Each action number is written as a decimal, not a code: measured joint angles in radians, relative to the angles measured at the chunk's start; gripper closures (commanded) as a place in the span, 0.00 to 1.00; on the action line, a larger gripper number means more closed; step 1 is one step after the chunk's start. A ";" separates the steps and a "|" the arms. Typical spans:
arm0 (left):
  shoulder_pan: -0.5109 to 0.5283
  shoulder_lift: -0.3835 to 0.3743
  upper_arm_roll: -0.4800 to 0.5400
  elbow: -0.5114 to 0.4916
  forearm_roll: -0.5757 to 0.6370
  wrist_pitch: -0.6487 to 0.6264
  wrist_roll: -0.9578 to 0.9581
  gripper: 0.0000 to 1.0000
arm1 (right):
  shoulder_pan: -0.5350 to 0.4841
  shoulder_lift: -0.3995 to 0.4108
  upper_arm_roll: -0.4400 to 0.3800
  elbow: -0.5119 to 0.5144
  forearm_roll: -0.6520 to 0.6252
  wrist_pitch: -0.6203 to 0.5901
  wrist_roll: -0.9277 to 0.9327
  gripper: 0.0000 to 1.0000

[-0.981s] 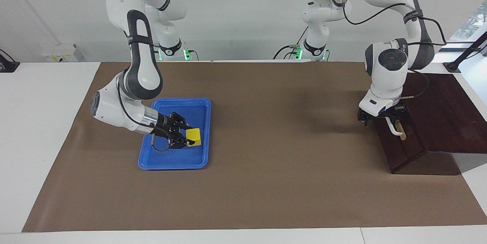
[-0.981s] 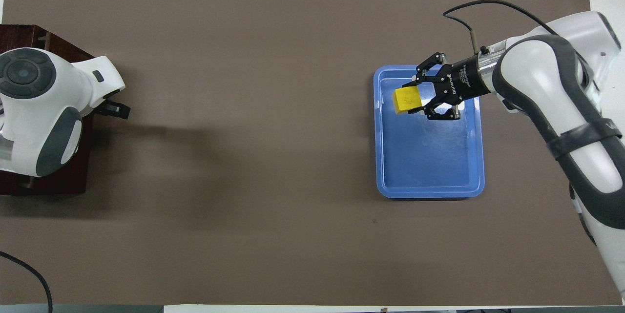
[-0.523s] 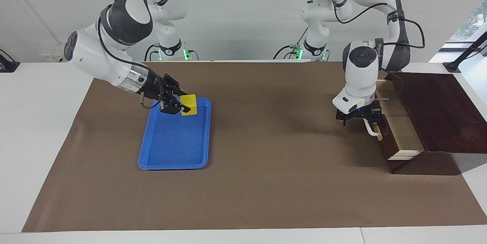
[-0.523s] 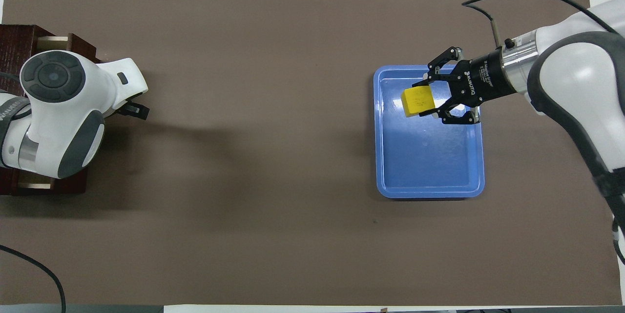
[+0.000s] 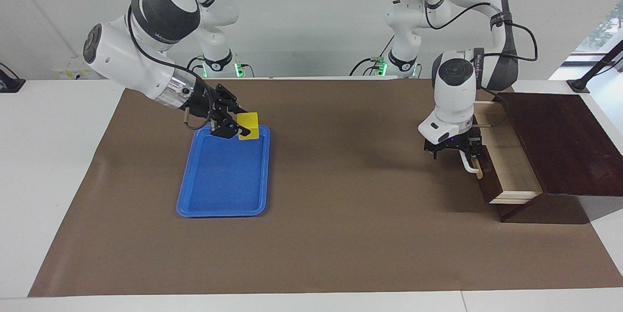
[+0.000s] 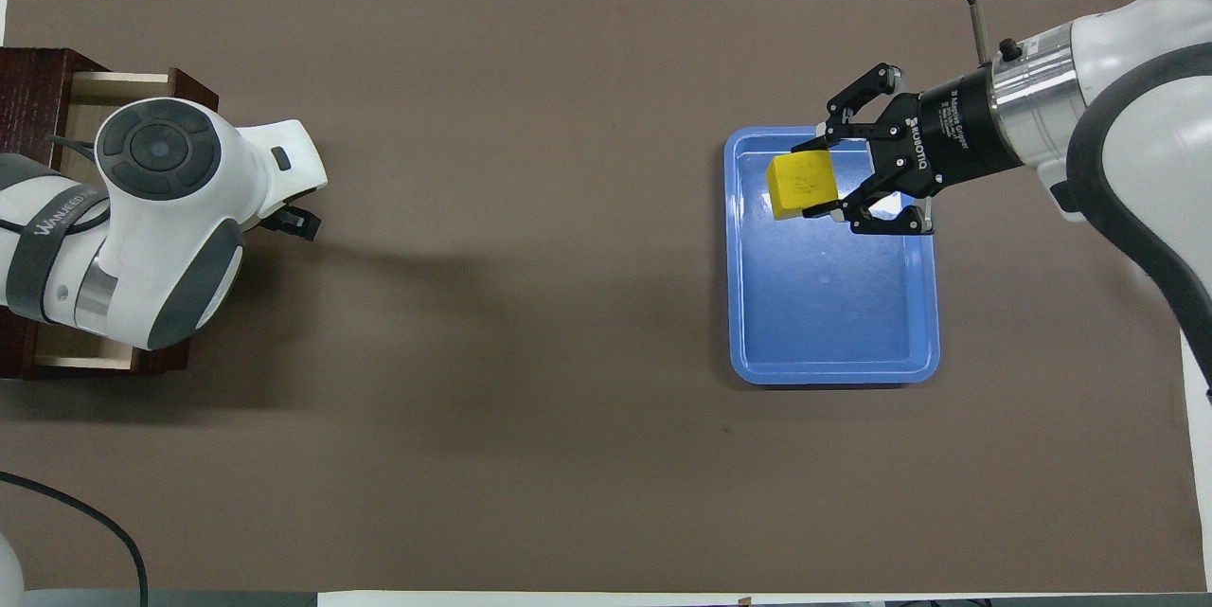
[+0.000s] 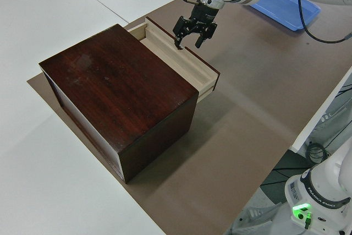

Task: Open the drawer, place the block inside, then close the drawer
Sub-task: 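Lift the block with the right gripper while the left gripper pulls the drawer open, then carry the block with the right gripper toward the approaching left gripper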

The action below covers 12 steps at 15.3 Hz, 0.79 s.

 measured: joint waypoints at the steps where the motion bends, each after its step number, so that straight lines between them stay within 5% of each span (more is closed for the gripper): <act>1: -0.007 0.000 0.000 0.003 0.000 -0.004 0.000 0.00 | 0.000 0.000 0.000 0.000 0.000 0.000 0.000 1.00; 4: -0.013 -0.002 -0.002 0.043 -0.010 -0.063 -0.001 0.00 | 0.000 0.000 0.000 0.000 0.000 0.000 0.000 1.00; 8: -0.016 -0.021 -0.002 0.245 -0.234 -0.282 -0.024 0.00 | 0.000 0.000 0.000 0.002 0.000 -0.001 0.000 1.00; 12: -0.028 -0.064 -0.004 0.364 -0.350 -0.411 -0.295 0.00 | 0.001 0.000 0.000 0.005 0.000 -0.001 0.018 1.00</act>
